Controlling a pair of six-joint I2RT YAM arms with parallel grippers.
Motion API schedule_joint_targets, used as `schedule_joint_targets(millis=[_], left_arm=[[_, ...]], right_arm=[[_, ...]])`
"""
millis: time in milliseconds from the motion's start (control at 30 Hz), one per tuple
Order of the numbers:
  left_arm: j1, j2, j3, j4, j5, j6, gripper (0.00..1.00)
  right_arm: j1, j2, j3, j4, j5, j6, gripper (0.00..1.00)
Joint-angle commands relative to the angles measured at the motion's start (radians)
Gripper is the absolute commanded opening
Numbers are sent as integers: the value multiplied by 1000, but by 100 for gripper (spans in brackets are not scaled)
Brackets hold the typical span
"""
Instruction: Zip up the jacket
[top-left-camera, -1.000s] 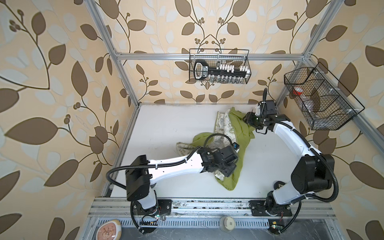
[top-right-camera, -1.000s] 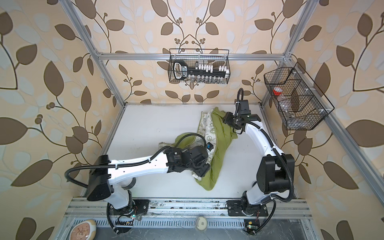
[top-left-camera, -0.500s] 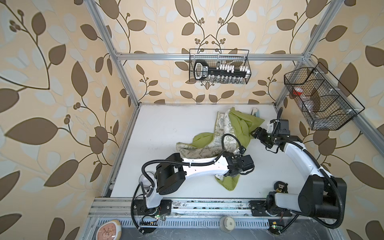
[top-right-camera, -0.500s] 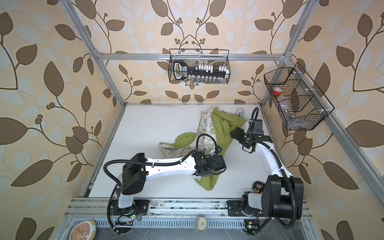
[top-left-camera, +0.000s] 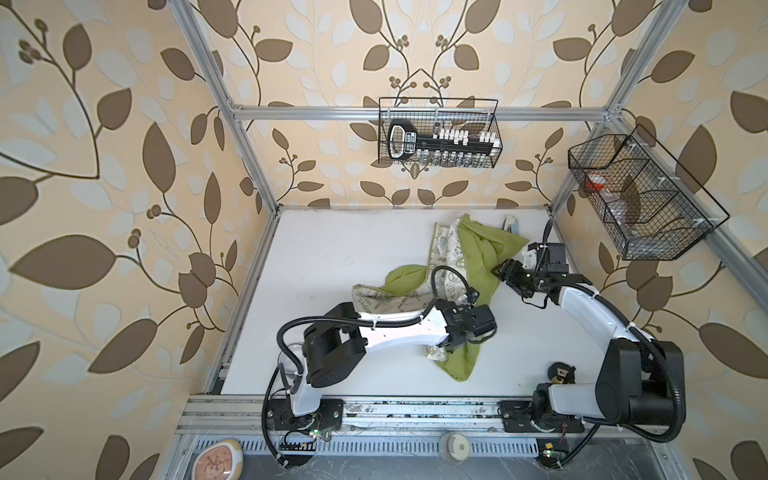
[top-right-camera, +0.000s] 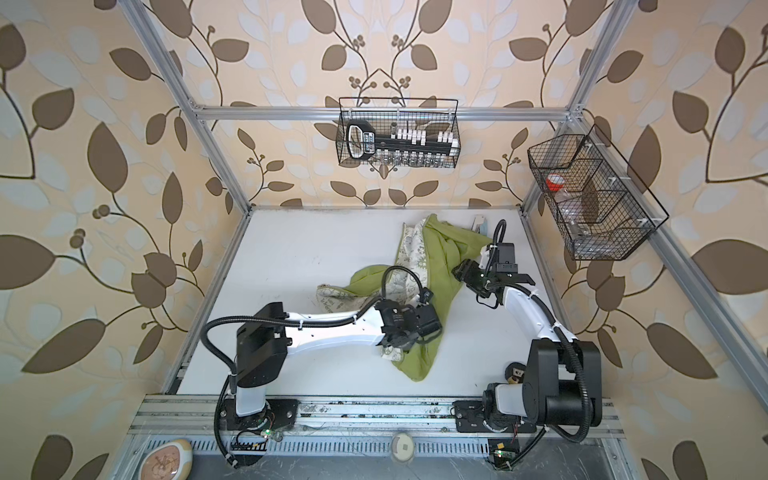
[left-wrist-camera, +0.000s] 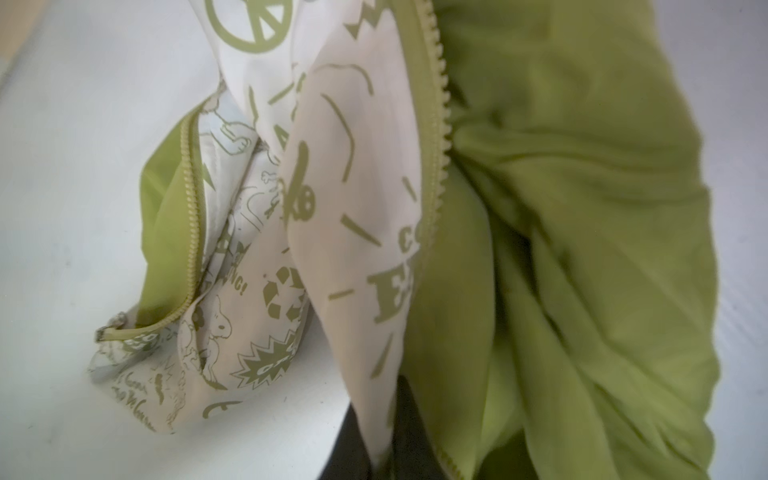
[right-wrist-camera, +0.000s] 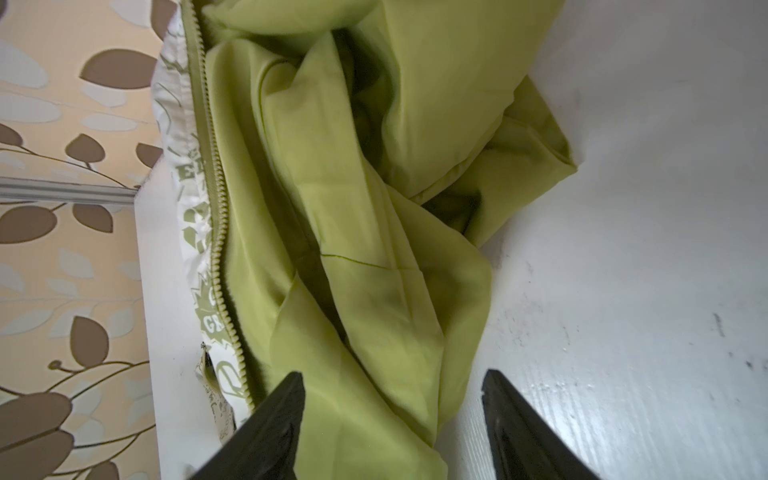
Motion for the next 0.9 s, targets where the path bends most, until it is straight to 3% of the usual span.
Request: schedule_joint_targets(millis=[0,133,333,433,600,767,867], left_arm=[[129,-196,-122,127,223,-46,2],[229,-332,-259,219,427,-38,0],[371,-482,-411,296,706,-58,0],[426,-520,-465,322,825,-77,0],[479,-540,-545,367,929,-110,0],[553,-538,-658,546,1050,-227,2],[569,-513,-698,649,1090,-290,5]], right_arm=[[26,67,30,37,-2,16,74],[40,142,68,78,5,49,83],[88,278,188,104,31,81,82],[118,363,261,128,35,96,67],[156,487,430,104,70,86,21],[197,598,689,-141,227,-1,2],[208,637,790,-230,301,-40,0]])
